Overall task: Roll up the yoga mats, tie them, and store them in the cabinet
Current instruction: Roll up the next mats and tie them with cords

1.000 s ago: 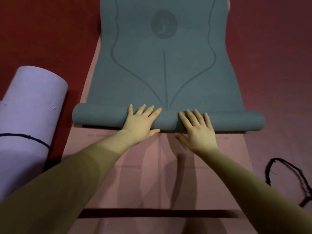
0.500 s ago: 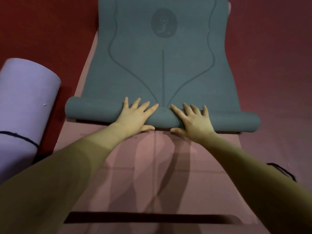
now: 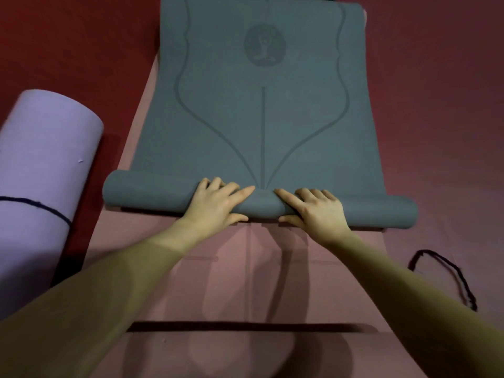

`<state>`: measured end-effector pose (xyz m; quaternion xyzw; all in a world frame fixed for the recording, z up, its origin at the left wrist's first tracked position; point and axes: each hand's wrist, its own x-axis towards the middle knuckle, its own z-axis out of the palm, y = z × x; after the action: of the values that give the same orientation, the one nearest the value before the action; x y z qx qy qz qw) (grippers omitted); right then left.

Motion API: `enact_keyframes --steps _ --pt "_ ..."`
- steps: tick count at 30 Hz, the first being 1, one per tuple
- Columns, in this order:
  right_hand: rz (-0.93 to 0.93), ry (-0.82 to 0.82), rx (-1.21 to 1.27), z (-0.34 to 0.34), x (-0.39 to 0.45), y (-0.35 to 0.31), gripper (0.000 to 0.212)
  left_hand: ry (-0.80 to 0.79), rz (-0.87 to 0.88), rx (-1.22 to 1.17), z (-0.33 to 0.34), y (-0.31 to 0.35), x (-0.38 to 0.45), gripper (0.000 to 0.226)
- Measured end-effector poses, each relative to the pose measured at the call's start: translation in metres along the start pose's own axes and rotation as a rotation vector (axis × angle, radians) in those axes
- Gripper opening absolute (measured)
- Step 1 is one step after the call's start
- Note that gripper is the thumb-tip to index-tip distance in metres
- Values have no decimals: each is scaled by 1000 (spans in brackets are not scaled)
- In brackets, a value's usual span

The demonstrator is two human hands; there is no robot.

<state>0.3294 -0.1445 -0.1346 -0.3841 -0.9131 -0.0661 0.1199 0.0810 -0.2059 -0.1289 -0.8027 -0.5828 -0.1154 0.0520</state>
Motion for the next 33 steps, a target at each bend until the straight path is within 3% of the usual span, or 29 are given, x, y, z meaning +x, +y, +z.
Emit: enact_keyframes --steps 13,19,24,27,31,33 --pt "-55 11 54 -33 -86 -52 55 63 80 -57 -16 46 -90 64" --pt "-2 -45 60 -32 -100 -63 57 -54 86 0 -11 49 -100 65" --pt "141 -37 18 -33 -105 -82 55 -257 113 -58 -16 32 -71 78" --pt "222 -129 66 -31 -97 -85 57 -381 92 -79 -19 28 -60 82" --pt "276 -387 117 -39 -56 -60 69 -249 73 142 -22 35 -61 59" --pt "267 -456 99 -38 -42 -52 77 -259 -34 108 -24 47 -62 55"
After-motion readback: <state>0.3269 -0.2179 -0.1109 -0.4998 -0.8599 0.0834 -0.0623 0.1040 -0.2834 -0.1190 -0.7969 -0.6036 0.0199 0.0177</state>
